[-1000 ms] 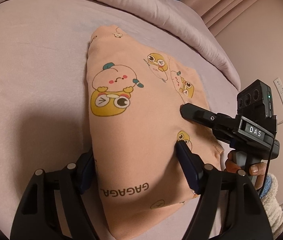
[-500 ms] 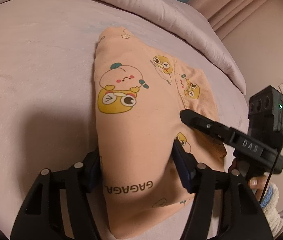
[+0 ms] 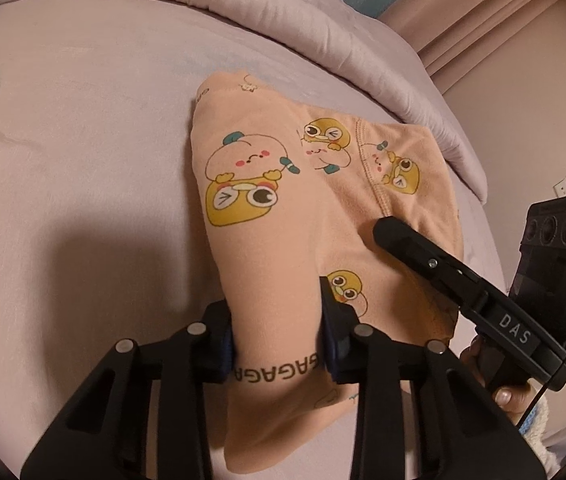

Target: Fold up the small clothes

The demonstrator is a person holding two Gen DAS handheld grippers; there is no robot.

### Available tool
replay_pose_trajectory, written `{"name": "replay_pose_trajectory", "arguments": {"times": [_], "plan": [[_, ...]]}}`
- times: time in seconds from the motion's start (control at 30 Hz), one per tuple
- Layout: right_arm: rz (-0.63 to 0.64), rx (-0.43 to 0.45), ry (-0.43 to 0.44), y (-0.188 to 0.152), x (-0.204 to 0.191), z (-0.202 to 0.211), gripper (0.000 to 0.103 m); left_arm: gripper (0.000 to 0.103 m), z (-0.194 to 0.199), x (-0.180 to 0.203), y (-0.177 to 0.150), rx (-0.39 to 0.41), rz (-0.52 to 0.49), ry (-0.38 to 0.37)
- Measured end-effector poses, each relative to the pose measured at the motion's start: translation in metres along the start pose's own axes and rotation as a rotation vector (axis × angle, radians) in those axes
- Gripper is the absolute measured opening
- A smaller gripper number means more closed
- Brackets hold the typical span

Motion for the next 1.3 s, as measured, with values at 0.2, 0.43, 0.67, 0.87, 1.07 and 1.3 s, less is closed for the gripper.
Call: {"name": "replay_pose_trajectory", "arguments": {"times": [0.2,0.43,0.67,0.87,1.07,1.3], "plan": [[0.011,0.004,0.012,-0.011,-0.011,0.014,0.028,0.032,0.016,0.014,-0.01,0.011,-0.014,-0.008],[0.021,0.002,0.045,-0.029,-0.03,0.034,0.028,0.032,0.046,0.025,-0.025,0.029,-0.026,-0.008],[0.036,0.0,0.071,-0.048,-0.052,0.048,0.028,0.032,0.075,0.033,-0.045,0.052,-0.03,-0.006],[0.049,-0.015,0.091,-0.069,-0.071,0.057,0.028,0.032,0.09,0.034,-0.058,0.057,-0.042,-0.002],[0.07,-0.045,0.099,-0.094,-0.091,0.059,0.028,0.032,0.107,0.031,-0.076,0.058,-0.037,0.018],[0.108,-0.068,0.107,-0.115,-0.114,0.059,0.028,0.031,0.132,0.021,-0.102,0.075,-0.008,0.028]]}}
Point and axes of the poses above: each gripper's, at about its wrist camera, not at the fingertips, and z roughly against the way its jaws point, x to its right, y to its top, the point moved 7 cm from there along -z, roughly the way its jaws point, and after that the axes turned 14 degrees about -z, right-handed, at the moved point
